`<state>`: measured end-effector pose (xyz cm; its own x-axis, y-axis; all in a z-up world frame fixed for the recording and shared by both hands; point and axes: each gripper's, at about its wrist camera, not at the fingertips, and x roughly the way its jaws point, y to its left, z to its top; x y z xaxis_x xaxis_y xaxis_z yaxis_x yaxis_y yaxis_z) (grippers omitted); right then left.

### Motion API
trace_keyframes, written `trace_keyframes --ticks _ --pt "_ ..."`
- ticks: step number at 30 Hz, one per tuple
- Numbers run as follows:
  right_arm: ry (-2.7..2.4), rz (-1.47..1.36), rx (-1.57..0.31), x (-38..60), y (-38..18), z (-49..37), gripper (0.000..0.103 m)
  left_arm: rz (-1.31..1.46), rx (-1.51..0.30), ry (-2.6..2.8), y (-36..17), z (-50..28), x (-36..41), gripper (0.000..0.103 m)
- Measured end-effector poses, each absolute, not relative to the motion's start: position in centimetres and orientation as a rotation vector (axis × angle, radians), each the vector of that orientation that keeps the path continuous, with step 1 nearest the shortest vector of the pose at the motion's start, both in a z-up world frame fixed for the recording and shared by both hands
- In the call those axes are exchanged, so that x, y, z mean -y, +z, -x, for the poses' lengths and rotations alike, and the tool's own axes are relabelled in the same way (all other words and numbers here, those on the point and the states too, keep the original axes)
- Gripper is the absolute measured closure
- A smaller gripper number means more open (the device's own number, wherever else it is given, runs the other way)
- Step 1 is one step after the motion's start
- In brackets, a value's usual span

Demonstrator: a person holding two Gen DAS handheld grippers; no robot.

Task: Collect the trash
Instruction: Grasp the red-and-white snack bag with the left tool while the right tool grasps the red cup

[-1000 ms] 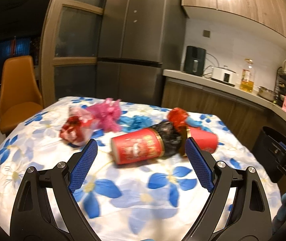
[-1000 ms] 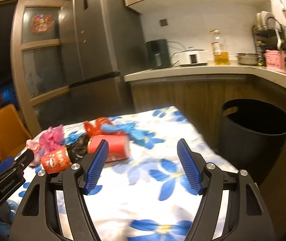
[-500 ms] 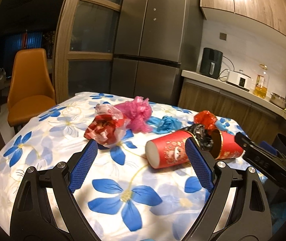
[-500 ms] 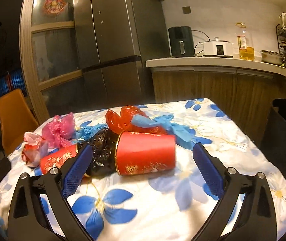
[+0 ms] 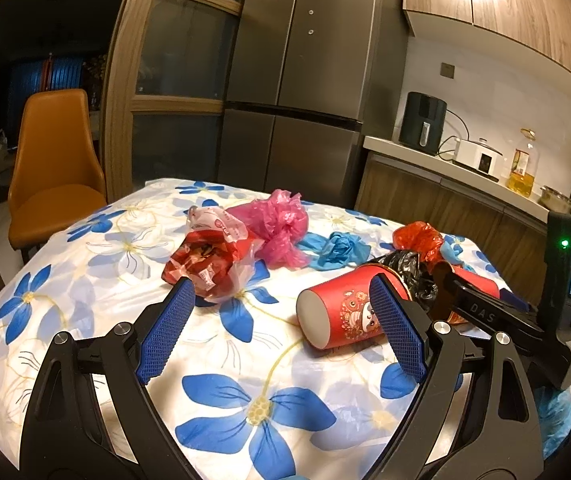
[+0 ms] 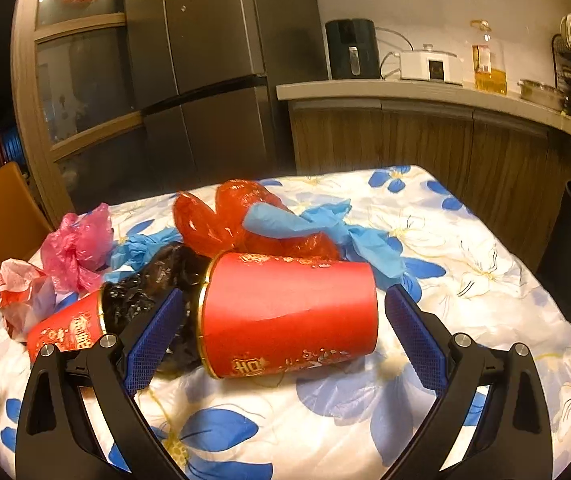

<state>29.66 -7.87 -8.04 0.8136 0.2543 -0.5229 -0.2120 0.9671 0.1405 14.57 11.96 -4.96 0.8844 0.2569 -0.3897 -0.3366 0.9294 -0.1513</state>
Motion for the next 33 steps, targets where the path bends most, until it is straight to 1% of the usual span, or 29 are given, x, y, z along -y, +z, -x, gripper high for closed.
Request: trace_keyframes --ticks 1,2,4,5,6,11,17,26,28,30,32,33 --pt "0.246 -0.079 -0.574 7.9 -8.2 -29.8 0.007 0.217 -0.376 0.310 -5.0 -14.7 -11.9 0.016" --pt "0.246 -0.084 -0.582 7.9 -8.3 -29.9 0.010 0.217 -0.376 0.309 -5.0 -14.8 -12.0 0.016" --pt "0.246 -0.092 -0.596 8.1 -8.6 -30.2 0.012 0.217 -0.377 0.306 -5.1 -14.9 -12.0 0.016" --pt "0.247 -0.095 -0.600 8.1 -8.6 -30.2 0.014 0.221 -0.379 0.306 -5.1 -14.9 -12.1 0.016" --pt "0.249 -0.098 -0.603 8.2 -8.6 -30.3 0.019 0.226 -0.380 0.307 -5.1 -14.9 -12.2 0.016" --pt "0.247 -0.098 -0.604 8.2 -8.6 -30.2 0.019 0.220 -0.368 0.339 -4.8 -15.0 -13.0 0.016" --pt "0.232 -0.108 -0.581 8.8 -8.2 -29.8 0.020 0.260 -0.376 0.412 -4.5 -15.9 -15.8 0.016" --pt "0.214 -0.126 -0.526 10.5 -6.8 -27.5 0.020 0.332 -0.514 0.452 -5.7 -20.4 -20.0 0.017" --pt "0.214 -0.129 -0.511 10.9 -6.3 -26.9 0.020 0.341 -0.550 0.430 -6.2 -21.2 -20.2 0.022" --pt "0.219 -0.133 -0.500 11.1 -6.0 -26.4 0.020 0.354 -0.588 0.417 -6.8 -21.8 -20.5 0.035" --pt "0.222 -0.133 -0.490 11.2 -5.6 -25.9 0.020 0.371 -0.608 0.405 -7.3 -22.0 -20.7 0.043" --pt "0.224 -0.132 -0.486 11.2 -5.5 -25.7 0.020 0.384 -0.608 0.394 -7.4 -21.9 -20.9 0.050"
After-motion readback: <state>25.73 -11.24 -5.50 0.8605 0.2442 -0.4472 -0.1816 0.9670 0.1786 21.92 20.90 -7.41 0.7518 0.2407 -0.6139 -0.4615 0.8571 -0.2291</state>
